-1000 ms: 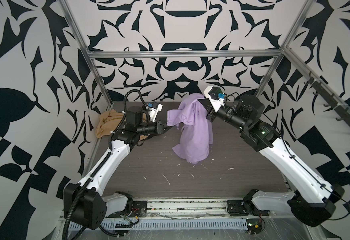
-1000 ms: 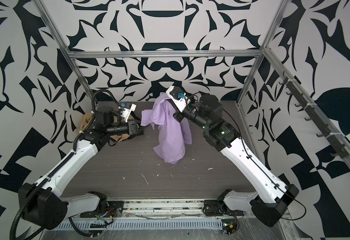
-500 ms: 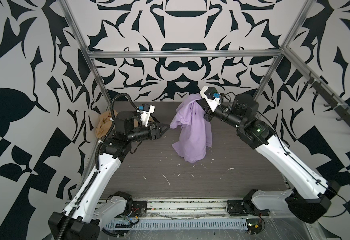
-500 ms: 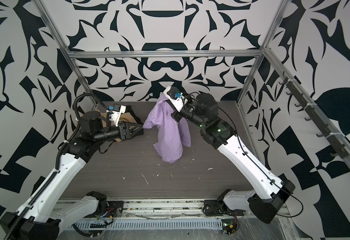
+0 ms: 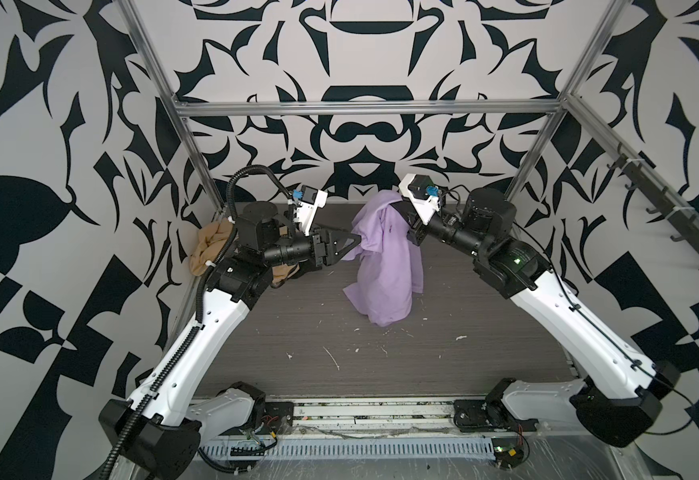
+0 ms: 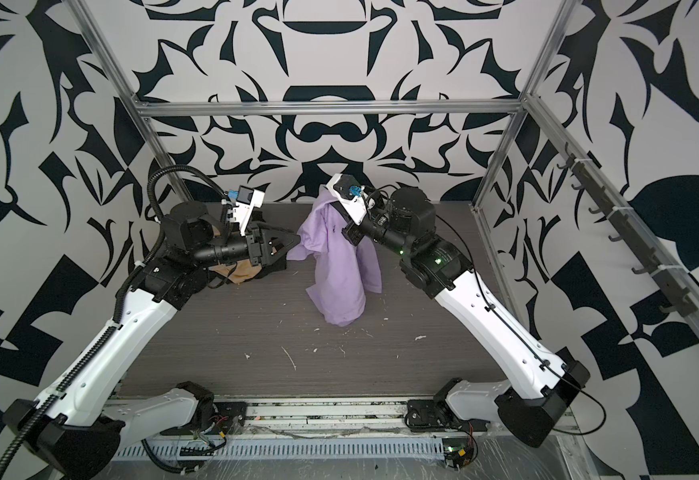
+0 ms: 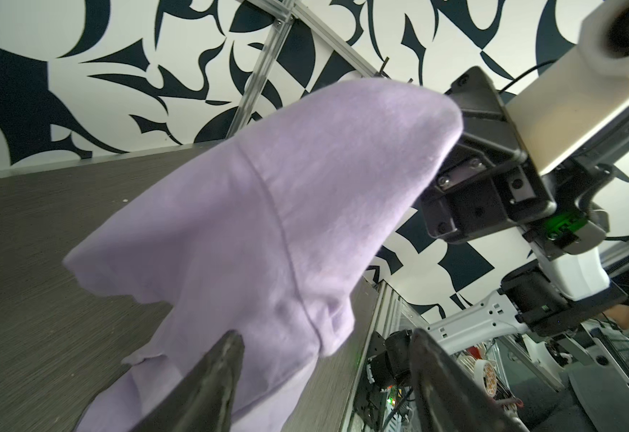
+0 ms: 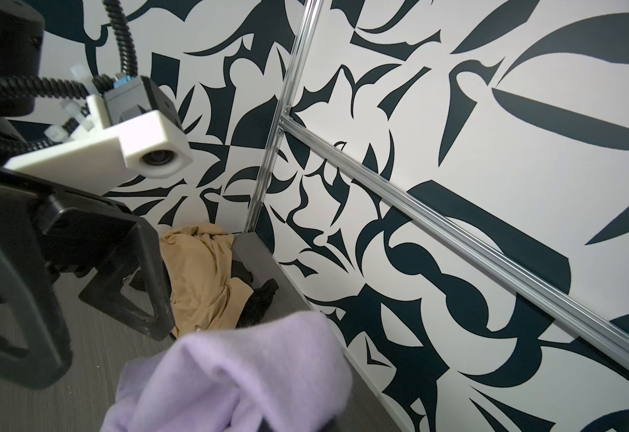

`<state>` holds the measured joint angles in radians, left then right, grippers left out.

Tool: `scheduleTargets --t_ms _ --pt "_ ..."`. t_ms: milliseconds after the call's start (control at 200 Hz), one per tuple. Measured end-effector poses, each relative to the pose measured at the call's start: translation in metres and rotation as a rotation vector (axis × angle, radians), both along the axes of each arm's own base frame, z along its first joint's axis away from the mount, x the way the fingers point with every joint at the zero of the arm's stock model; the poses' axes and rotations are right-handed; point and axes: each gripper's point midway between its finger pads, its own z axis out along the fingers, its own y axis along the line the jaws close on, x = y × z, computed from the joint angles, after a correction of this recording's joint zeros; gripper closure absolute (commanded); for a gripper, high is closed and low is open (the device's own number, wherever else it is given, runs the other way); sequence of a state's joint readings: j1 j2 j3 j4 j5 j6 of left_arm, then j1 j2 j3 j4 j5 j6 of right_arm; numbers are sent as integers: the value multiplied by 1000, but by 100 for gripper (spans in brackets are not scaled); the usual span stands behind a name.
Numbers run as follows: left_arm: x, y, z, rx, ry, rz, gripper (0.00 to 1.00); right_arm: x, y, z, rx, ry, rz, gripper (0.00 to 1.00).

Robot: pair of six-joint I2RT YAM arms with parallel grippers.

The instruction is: Pick out a specific cloth from the pile

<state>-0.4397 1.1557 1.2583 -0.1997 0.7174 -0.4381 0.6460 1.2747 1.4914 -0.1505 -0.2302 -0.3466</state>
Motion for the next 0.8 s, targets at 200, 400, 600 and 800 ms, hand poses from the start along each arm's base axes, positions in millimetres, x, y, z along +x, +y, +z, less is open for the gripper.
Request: scheduleTargets --t_ms 200,400,600,800 --pt "2 -5 -5 16 -3 -12 26 -7 -1 2 5 9 9 100" --pt "1 -4 -9 35 -11 -15 23 -22 4 4 4 9 40 100" --pt "-7 2 -7 50 -30 -1 22 -47 5 1 -13 17 82 100" --pt "-16 7 -2 58 -54 6 20 -69 2 -14 -28 33 116 100"
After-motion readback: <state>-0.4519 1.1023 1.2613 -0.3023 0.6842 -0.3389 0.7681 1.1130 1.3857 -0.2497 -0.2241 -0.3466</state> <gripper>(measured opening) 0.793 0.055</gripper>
